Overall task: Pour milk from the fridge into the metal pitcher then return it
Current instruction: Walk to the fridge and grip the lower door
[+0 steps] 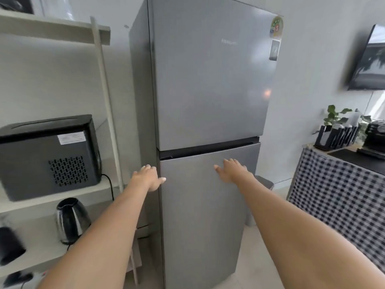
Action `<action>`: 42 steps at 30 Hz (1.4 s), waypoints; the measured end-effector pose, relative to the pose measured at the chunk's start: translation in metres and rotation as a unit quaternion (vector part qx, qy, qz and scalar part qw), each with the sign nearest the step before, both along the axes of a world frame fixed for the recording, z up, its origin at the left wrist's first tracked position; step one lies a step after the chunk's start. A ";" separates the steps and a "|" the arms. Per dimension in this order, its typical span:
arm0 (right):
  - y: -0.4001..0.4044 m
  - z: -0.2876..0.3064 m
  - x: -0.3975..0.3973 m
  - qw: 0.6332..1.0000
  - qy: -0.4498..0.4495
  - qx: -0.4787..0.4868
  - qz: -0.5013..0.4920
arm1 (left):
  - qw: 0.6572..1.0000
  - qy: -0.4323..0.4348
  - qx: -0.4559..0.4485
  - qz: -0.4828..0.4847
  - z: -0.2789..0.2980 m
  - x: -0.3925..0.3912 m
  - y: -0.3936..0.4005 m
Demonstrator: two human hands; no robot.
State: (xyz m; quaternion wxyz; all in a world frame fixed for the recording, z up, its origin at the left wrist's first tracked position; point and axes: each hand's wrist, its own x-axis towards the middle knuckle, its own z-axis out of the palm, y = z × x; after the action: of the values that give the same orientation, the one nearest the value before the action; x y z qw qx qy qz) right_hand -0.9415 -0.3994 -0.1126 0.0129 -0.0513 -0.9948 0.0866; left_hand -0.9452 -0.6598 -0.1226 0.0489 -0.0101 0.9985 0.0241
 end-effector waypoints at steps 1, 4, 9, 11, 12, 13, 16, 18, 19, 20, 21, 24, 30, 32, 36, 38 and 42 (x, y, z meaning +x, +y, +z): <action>-0.011 -0.003 -0.011 1.000 -0.005 0.000 0.011 | 1.000 0.000 0.005 0.005 -0.005 -0.006 -0.008; -0.036 -0.012 -0.043 0.999 -0.010 0.008 0.047 | 0.999 -0.010 0.026 0.020 -0.021 -0.023 -0.021; -0.059 -0.017 -0.091 0.994 -0.004 0.004 0.108 | 0.995 -0.015 0.100 0.023 -0.039 -0.057 -0.020; -0.063 -0.019 -0.109 0.992 0.001 0.006 0.123 | 0.991 -0.009 0.134 0.022 -0.043 -0.070 -0.016; -0.065 -0.020 -0.117 0.992 0.002 0.007 0.128 | 0.988 -0.006 0.152 0.024 -0.045 -0.076 -0.013; -0.066 -0.022 -0.125 0.991 0.001 0.009 0.134 | 0.985 -0.002 0.171 0.028 -0.047 -0.083 -0.011; -0.071 -0.030 -0.145 0.989 0.002 0.011 0.150 | 0.974 0.015 0.221 0.044 -0.056 -0.103 -0.006; -0.073 -0.034 -0.154 0.987 0.021 0.018 0.158 | 0.965 0.022 0.253 0.060 -0.064 -0.114 -0.006; -0.074 -0.036 -0.158 0.986 0.037 0.021 0.162 | 0.960 0.023 0.270 0.069 -0.068 -0.119 -0.006; -0.075 -0.037 -0.160 0.985 0.055 0.018 0.164 | 0.954 0.026 0.289 0.075 -0.074 -0.123 -0.007; -0.076 -0.038 -0.162 0.984 0.071 0.005 0.164 | 0.948 0.027 0.306 0.080 -0.079 -0.127 -0.009; -0.083 -0.043 -0.165 0.980 0.101 -0.059 0.162 | 0.933 0.032 0.347 0.093 -0.091 -0.134 -0.009; -0.085 -0.052 -0.172 0.962 0.141 -0.132 0.192 | 0.904 0.045 0.403 0.131 -0.107 -0.139 0.000; -0.086 -0.055 -0.173 0.956 0.150 -0.173 0.185 | 0.903 0.050 0.405 0.134 -0.110 -0.140 0.000; -0.088 -0.056 -0.173 0.945 0.152 -0.240 0.164 | 0.912 0.056 0.390 0.119 -0.115 -0.139 0.000; -0.088 -0.056 -0.174 0.946 0.144 -0.244 0.160 | 0.912 0.062 0.389 0.114 -0.116 -0.139 0.001; -0.089 -0.052 -0.174 0.948 0.125 -0.248 0.154 | 0.923 0.070 0.365 0.097 -0.117 -0.138 0.002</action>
State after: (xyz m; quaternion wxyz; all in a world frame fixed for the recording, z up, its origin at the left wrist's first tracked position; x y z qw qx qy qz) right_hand -1.1156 -0.4882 -0.1643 0.1108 0.1120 -0.9281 0.3374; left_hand -1.0830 -0.6576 -0.2400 -0.0230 -0.0869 0.9154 0.3924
